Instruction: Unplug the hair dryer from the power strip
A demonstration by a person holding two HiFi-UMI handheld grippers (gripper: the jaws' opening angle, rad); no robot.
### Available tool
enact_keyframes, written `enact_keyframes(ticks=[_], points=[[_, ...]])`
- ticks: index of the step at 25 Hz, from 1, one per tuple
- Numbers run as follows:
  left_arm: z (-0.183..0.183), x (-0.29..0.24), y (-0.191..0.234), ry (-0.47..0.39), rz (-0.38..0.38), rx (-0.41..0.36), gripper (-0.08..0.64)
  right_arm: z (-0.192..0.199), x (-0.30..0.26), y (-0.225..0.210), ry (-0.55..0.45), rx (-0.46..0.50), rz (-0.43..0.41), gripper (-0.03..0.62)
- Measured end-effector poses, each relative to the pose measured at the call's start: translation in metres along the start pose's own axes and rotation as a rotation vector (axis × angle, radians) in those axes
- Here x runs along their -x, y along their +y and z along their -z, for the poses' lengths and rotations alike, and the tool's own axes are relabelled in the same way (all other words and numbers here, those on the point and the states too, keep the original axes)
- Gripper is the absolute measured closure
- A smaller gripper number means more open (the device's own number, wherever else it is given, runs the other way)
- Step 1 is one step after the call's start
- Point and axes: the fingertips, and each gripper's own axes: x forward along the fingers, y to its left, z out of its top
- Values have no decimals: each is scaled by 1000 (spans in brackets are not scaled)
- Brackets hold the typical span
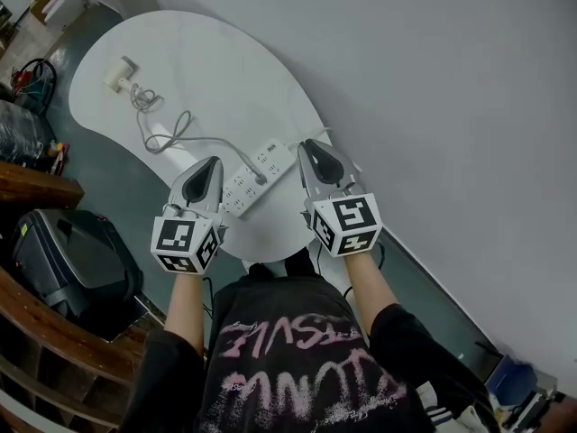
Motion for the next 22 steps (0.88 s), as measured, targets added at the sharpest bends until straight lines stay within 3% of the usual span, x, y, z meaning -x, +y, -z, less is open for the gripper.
enact_keyframes(ticks=[22], points=[[49,-14,-2,83,-35,69,560,52,-21,0,116,-32,-68,545]])
